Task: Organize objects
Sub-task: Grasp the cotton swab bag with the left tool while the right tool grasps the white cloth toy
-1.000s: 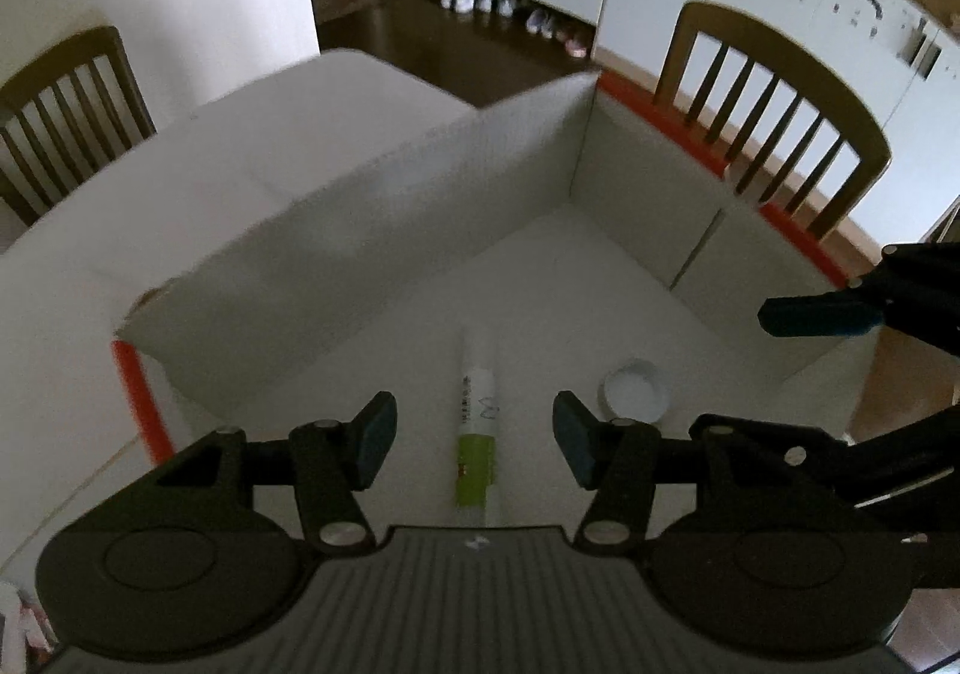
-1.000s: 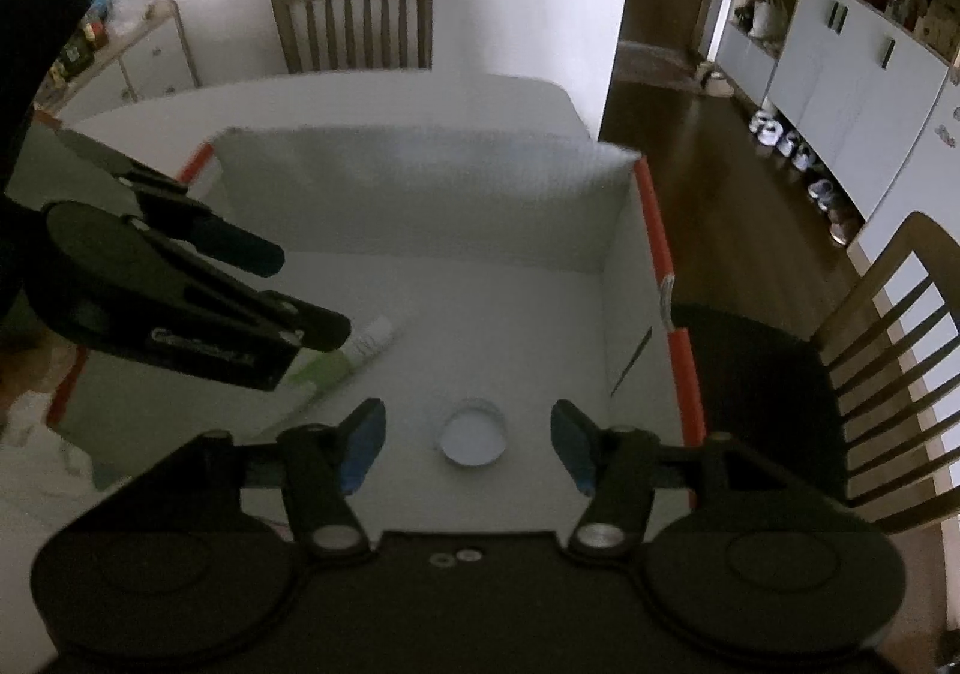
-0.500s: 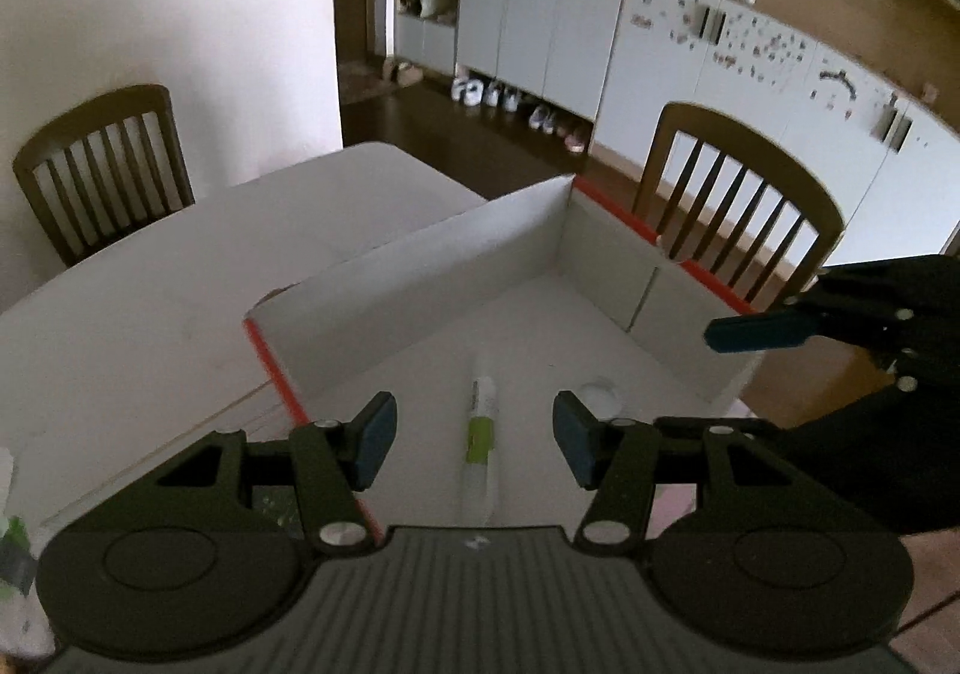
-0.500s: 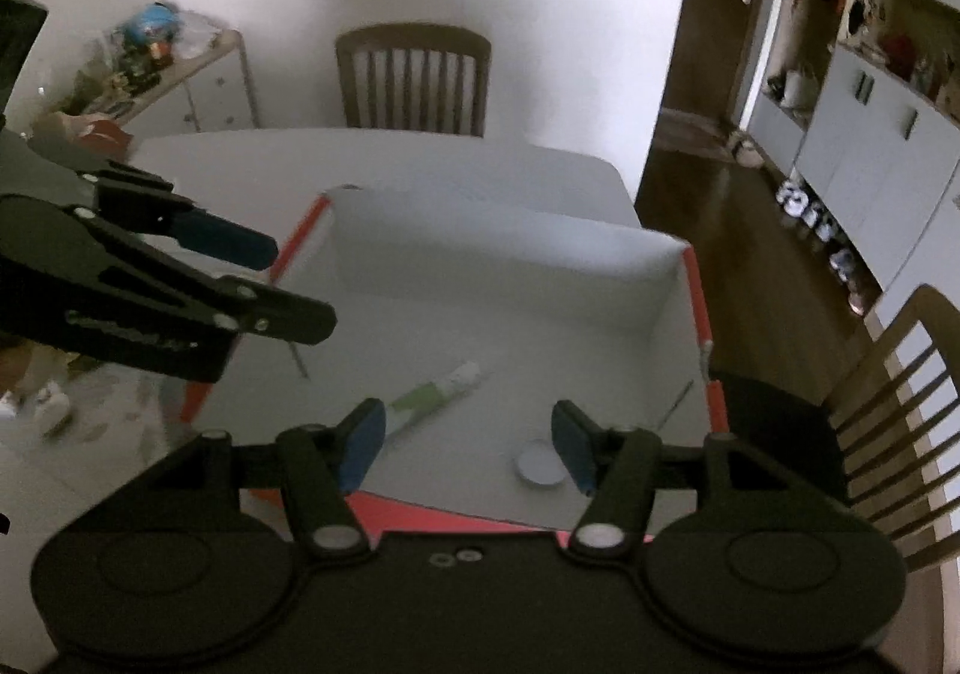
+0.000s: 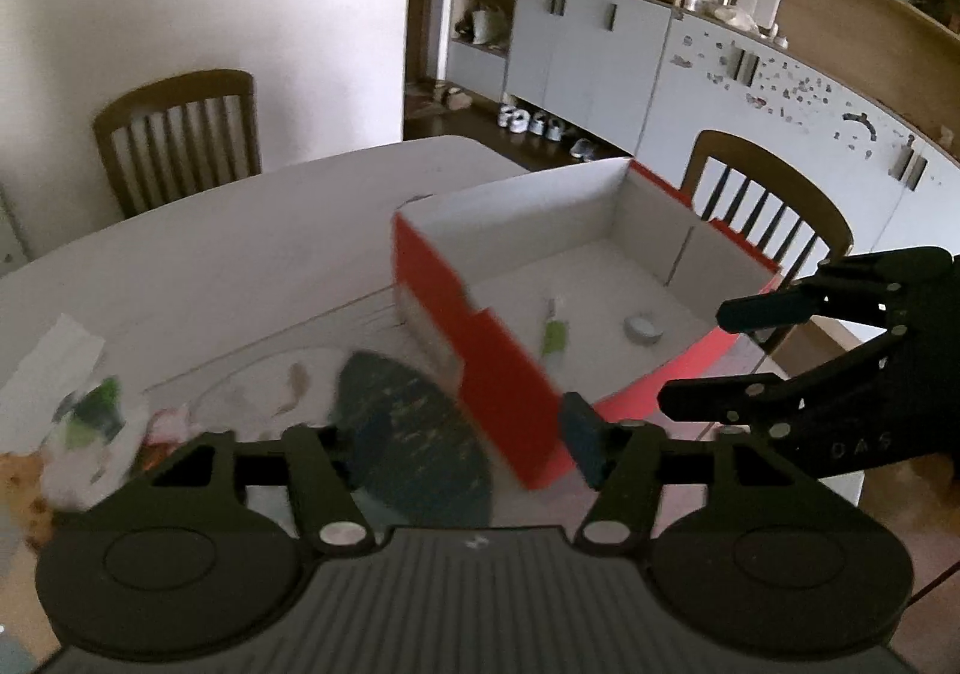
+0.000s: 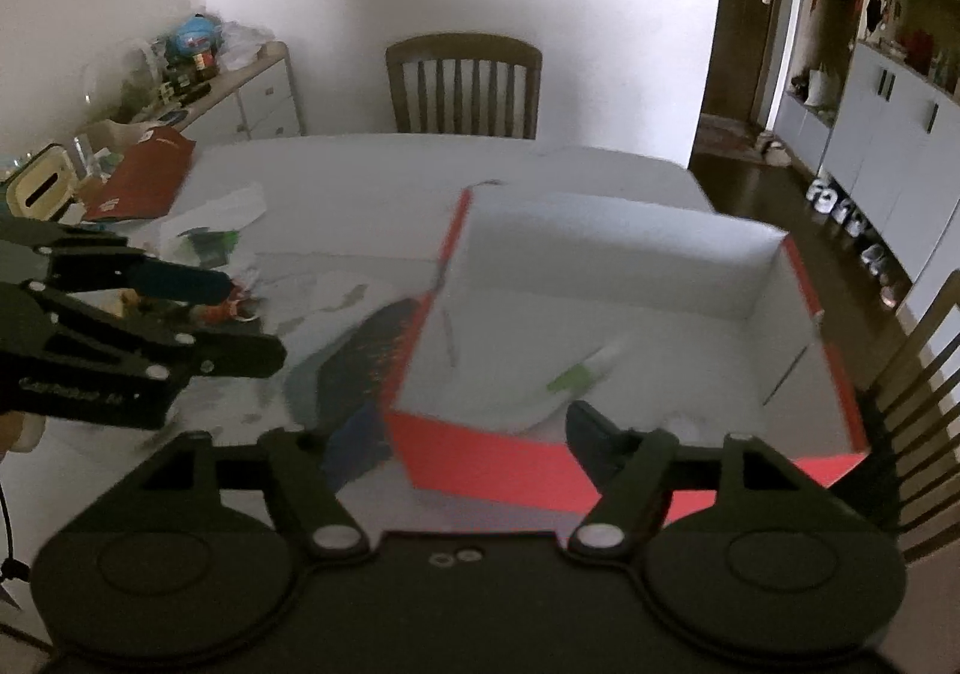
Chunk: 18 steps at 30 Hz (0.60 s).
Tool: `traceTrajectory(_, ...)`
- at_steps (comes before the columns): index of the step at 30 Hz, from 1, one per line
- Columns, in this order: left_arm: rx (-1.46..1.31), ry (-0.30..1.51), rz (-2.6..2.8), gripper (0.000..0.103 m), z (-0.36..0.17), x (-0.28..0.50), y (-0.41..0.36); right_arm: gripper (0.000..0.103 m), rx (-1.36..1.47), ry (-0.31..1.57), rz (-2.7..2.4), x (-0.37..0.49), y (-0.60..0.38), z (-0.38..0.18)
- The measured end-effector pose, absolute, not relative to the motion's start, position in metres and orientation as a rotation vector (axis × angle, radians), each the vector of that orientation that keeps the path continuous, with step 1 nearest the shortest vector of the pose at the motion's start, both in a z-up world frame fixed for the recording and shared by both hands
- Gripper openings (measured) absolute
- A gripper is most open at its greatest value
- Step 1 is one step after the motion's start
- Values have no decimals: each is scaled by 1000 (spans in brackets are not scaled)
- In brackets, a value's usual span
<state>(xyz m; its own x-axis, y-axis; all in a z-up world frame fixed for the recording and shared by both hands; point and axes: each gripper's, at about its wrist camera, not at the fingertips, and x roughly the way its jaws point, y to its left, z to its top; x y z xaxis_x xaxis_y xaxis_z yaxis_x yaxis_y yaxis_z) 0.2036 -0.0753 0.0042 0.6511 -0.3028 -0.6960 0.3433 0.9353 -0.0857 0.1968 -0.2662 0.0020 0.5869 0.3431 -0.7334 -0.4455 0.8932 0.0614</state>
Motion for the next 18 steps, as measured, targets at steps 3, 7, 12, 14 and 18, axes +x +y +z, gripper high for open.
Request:
traceTrajectory(3,46,769,-366,70,2,191,-53,78,-127,833,466,188,-250,-1)
traceTrajectory(7,44,764,-353,75,-1,176,-24,86,-105,834,472,177,-228,-2)
traceTrajectory(12,42,757,-312,83,-7,159,14,94,-97,822,488,161,-199,-3)
traceTrajectory(14,34,756,-293,88,-9,155,29,94,-97,829,488,158,-186,-4)
traceTrajectory(18,10,747,-264,99,-14,143,63,94,-101,840,486,150,-163,-9)
